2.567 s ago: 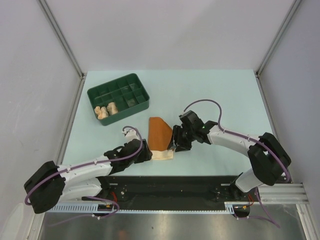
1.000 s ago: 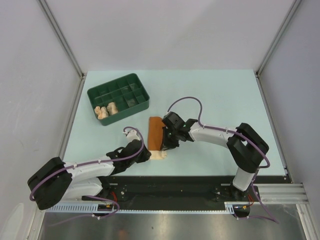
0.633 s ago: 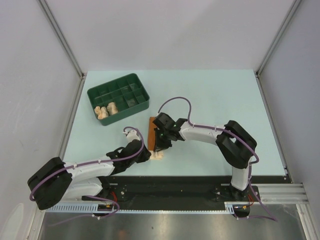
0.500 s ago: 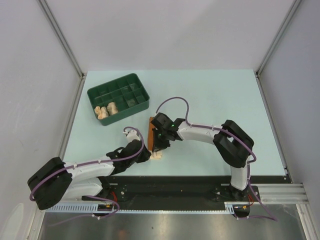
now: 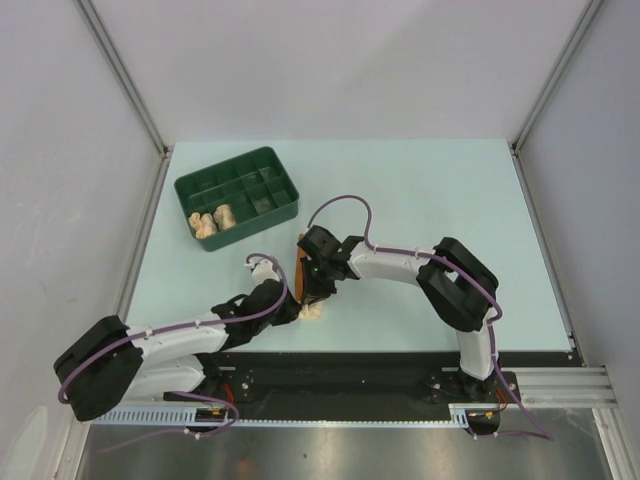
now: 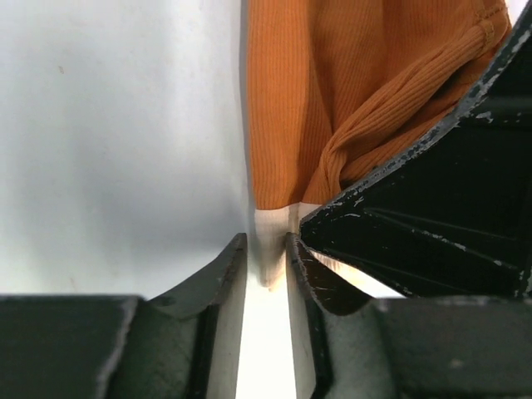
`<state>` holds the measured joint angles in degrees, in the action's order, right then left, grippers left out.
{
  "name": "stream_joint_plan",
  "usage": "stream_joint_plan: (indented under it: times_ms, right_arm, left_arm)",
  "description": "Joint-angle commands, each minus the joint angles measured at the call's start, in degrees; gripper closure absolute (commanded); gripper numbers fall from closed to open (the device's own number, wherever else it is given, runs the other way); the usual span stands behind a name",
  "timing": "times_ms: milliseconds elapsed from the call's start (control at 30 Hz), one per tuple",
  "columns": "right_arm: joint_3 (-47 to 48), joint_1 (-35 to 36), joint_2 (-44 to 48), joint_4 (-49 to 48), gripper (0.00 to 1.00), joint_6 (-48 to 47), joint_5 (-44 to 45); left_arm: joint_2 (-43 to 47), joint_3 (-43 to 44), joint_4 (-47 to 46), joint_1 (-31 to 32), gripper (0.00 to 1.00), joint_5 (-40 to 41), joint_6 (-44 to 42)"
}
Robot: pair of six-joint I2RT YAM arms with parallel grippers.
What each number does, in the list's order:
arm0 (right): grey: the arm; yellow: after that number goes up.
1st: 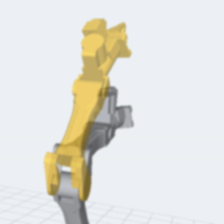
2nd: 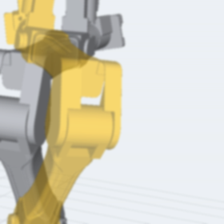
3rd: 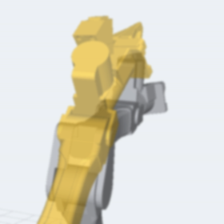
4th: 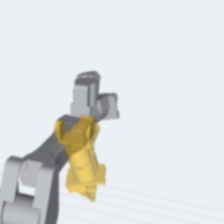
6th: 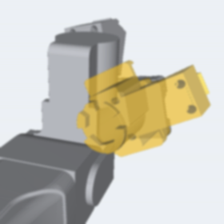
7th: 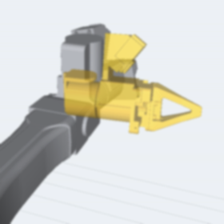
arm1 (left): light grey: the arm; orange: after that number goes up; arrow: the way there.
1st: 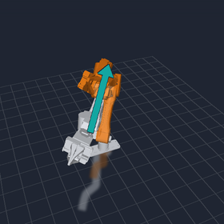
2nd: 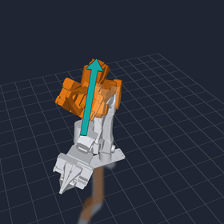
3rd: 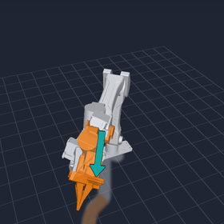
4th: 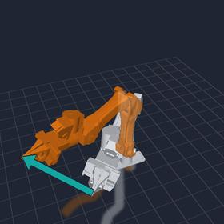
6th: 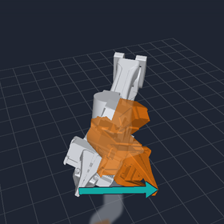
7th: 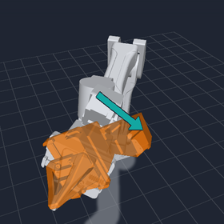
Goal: Roll the underwear
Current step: Fold the underwear at the center of the board.
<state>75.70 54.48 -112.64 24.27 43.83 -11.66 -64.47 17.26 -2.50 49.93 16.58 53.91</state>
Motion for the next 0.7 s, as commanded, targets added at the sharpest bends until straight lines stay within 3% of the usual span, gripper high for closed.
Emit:
stream_joint_plan:
  times_ms: [0, 67, 233, 400, 667]
  right_arm:
    - [1.47, 0.8, -2.58, 0.16, 0.76, -0.5, 0.15]
    - [1.38, 0.8, -2.76, 0.25, 0.61, -0.5, 0.5]
    - [1.47, 0.8, -3.38, -0.01, 0.46, 0.46, 0.33]
    - [1.47, 0.63, -3.9, -1.24, 0.43, 1.51, -1.26]
    - [1.38, 0.28, -3.99, -3.26, 0.4, 3.36, -4.16]
  left_arm:
    - [3.8, -0.55, 0.57, -0.36, 0.66, 0.82, -1.09]
    - [6.18, -1.26, 0.48, -0.27, 0.57, 0.47, -1.53]
    - [15.13, -5.38, -1.01, -0.19, 0.48, -0.76, -1.53]
    - [18.76, -8.99, -6.98, 0.16, 0.44, -2.77, -1.7]
    - [19.9, -12.94, -16.2, 1.13, 0.29, -4.1, -1.62]
